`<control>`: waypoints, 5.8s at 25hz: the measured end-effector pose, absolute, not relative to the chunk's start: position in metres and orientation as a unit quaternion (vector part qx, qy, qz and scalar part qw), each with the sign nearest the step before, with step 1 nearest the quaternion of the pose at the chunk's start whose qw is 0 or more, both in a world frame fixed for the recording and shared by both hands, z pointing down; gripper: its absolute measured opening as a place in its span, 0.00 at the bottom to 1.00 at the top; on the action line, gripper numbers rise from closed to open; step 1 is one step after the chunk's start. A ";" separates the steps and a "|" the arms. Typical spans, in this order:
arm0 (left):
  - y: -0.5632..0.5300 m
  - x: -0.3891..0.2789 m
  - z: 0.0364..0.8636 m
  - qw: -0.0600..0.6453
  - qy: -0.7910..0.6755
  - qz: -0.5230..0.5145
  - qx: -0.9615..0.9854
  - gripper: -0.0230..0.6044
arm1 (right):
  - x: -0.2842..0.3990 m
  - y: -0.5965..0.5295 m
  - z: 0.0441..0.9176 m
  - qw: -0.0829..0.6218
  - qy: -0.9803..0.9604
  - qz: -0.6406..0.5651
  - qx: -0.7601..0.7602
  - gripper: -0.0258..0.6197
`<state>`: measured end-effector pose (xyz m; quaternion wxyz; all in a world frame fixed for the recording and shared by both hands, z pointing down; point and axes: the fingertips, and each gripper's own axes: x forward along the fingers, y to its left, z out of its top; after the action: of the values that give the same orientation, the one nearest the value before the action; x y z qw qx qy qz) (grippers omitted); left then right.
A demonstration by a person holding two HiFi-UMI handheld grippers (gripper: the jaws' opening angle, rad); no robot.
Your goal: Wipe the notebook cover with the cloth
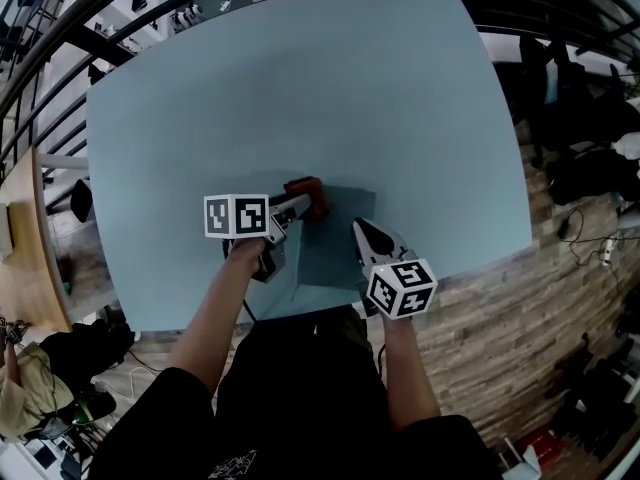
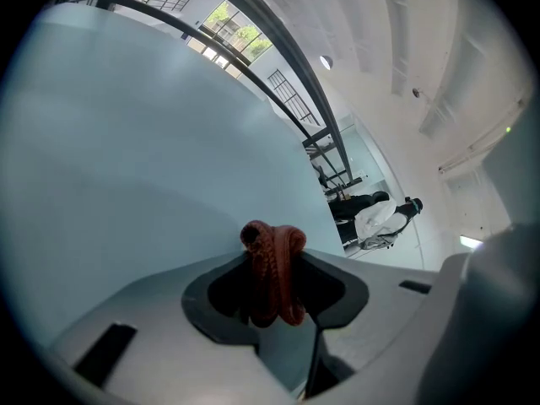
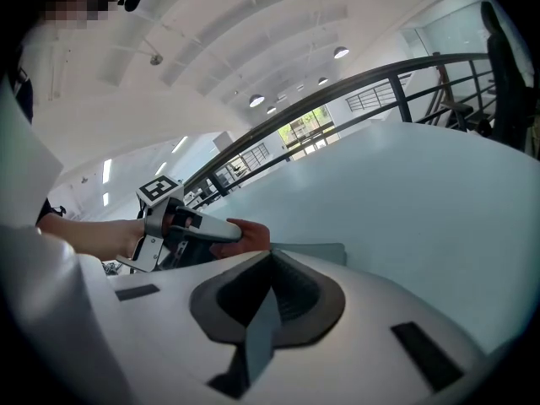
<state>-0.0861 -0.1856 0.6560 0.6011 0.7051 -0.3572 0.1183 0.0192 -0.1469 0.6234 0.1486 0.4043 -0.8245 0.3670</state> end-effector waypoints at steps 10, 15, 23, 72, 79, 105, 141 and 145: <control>-0.181 -0.115 0.653 0.596 -0.376 0.107 0.702 0.25 | 0.006 -0.145 0.622 0.150 -0.830 0.359 0.399 0.04; -0.182 -0.121 0.639 0.589 -0.378 0.100 0.708 0.25 | 0.010 -0.143 0.614 0.146 -0.830 0.358 0.402 0.04; -0.179 -0.099 0.619 0.578 -0.362 0.102 0.724 0.25 | 0.022 -0.140 0.600 0.139 -0.830 0.351 0.410 0.04; -0.144 0.028 0.659 0.621 -0.246 0.146 0.730 0.25 | 0.099 -0.102 0.612 0.127 -0.775 0.378 0.489 0.04; -0.141 0.014 0.659 0.624 -0.256 0.141 0.725 0.25 | 0.089 -0.104 0.612 0.132 -0.784 0.377 0.475 0.04; -0.143 -0.091 0.656 0.620 -0.322 0.126 0.704 0.25 | 0.019 -0.122 0.608 0.149 -0.826 0.363 0.405 0.04; -0.102 -0.015 0.626 0.604 -0.264 0.132 0.740 0.25 | 0.080 -0.061 0.586 0.134 -0.797 0.360 0.467 0.04; -0.097 0.006 0.633 0.609 -0.244 0.140 0.742 0.25 | 0.088 -0.055 0.590 0.136 -0.790 0.362 0.475 0.04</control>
<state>0.0060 -0.0966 0.6331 0.6087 0.7416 -0.2445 0.1402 0.0879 -0.0547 0.5902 0.1360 0.4754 -0.7903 0.3618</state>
